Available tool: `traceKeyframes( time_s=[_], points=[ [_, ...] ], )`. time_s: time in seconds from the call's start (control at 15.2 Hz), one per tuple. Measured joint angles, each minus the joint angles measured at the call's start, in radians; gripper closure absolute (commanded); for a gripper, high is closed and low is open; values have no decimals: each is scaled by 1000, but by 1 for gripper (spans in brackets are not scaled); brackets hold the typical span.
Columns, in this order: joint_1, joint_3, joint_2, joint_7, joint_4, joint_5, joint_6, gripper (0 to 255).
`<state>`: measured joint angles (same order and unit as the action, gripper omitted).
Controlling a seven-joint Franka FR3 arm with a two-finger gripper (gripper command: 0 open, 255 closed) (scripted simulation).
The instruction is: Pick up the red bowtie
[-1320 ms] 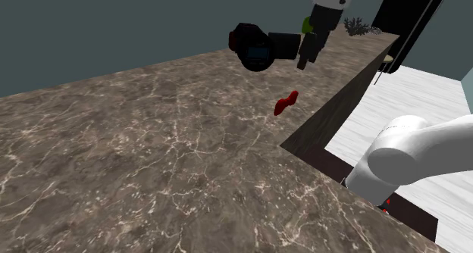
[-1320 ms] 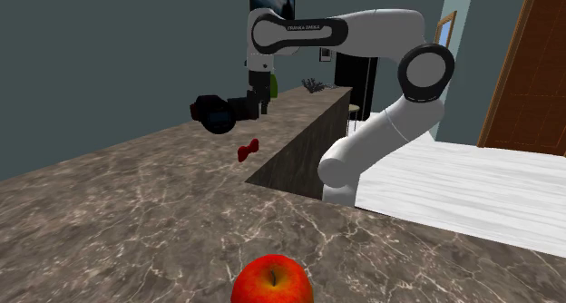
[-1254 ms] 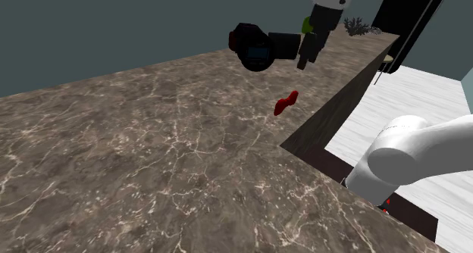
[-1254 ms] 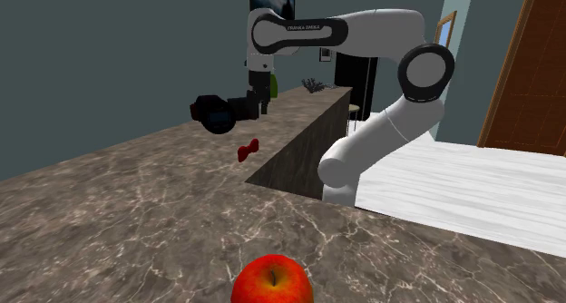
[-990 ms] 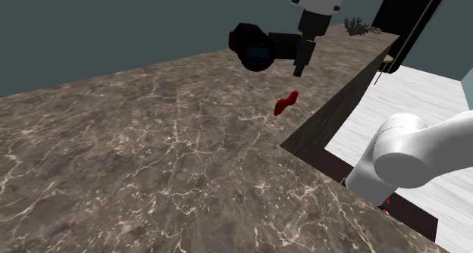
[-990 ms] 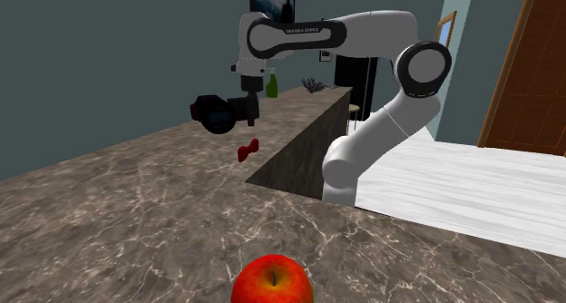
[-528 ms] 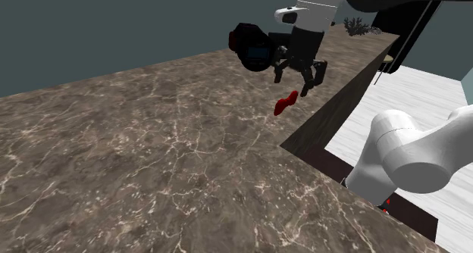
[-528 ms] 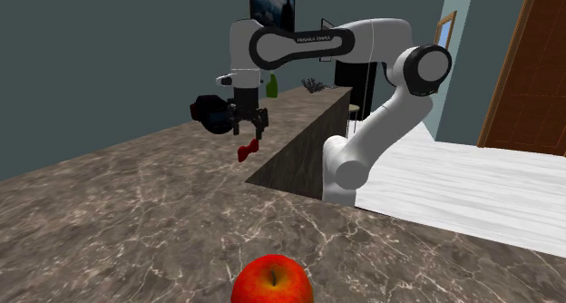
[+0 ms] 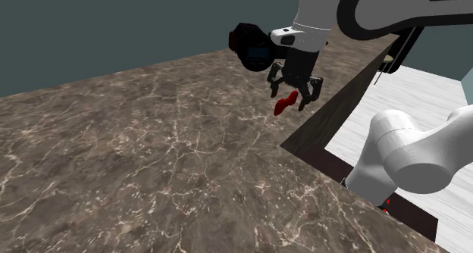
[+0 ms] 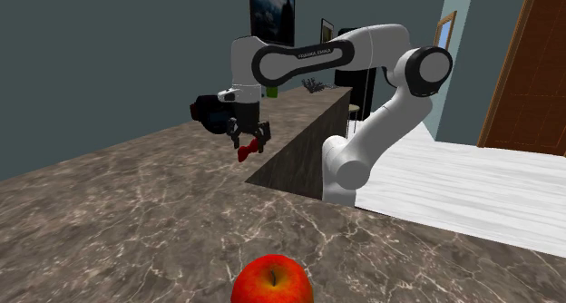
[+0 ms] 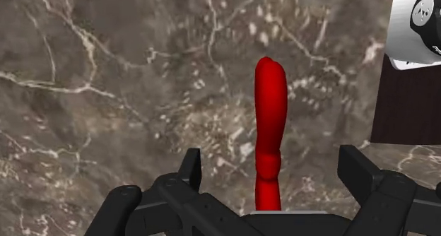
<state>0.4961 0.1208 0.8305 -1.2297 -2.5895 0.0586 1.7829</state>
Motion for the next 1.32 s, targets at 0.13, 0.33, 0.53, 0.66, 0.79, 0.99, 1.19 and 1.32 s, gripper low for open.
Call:
traceKeyframes(
  time_s=[0.13, 0.33, 0.53, 0.66, 0.79, 0.99, 1.19, 1.32],
  points=[
    [1, 0, -2, 1, -4, 0, 6, 255],
    [1, -1, -2, 1, -5, -1, 8, 255],
    [1, -1, -2, 1, -5, -1, 8, 255],
    [1, -1, -2, 1, -5, -1, 8, 255],
    [1, -1, -2, 1, 1, -1, 1, 255],
    [2, -2, -7, 0, 38, -3, -30, 255],
    [3, -4, -12, 0, 81, -5, -67, 255],
    [4, -6, -15, 0, 110, -6, -94, 255]
  ],
)
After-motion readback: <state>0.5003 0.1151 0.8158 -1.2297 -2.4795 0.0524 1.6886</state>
